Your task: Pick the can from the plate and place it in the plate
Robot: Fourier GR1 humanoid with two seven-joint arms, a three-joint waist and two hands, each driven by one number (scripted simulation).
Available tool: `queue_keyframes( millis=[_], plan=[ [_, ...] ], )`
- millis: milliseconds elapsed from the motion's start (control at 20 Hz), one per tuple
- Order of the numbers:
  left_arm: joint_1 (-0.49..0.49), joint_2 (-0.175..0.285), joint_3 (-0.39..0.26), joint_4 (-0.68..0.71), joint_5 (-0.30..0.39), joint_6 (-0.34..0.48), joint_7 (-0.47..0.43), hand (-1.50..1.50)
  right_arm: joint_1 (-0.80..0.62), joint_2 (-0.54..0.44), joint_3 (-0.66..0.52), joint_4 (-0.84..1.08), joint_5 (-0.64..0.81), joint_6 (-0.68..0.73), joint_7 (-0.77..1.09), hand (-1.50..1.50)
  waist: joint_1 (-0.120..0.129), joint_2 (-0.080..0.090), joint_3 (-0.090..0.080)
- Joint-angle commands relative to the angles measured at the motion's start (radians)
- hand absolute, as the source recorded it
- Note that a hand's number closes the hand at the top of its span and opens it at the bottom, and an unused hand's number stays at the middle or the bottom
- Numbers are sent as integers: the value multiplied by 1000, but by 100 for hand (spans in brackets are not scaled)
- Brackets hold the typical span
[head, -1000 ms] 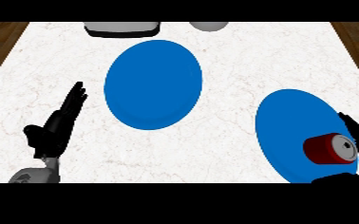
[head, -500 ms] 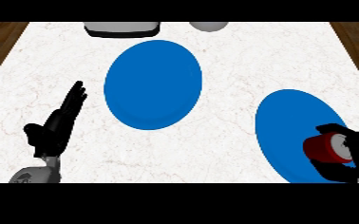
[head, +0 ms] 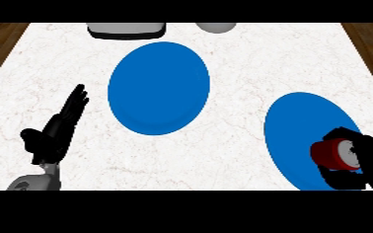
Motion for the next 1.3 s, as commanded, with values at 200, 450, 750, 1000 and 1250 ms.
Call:
queue_keyframes(
  millis=[200,450,750,1000,1250],
  plan=[
    [87,-22,-14,-68,-20,-7,-18,0,-40,146,207,-3,256,-143,45,150,12,3,6],
    [39,-15,14,-34,-21,-9,-12,0,-2,172,284,-179,344,-152,76,150,3,2,6],
    [12,-18,25,2,-31,-10,-3,0,50,205,411,-452,415,-62,171,150,-1,2,5],
    [-73,-34,34,103,-52,3,-44,0,-40,227,465,-556,520,-42,223,150,-4,4,5],
    [13,-68,-4,-13,-66,18,1,0,-176,283,523,-576,631,-19,273,150,5,3,5]
  ],
)
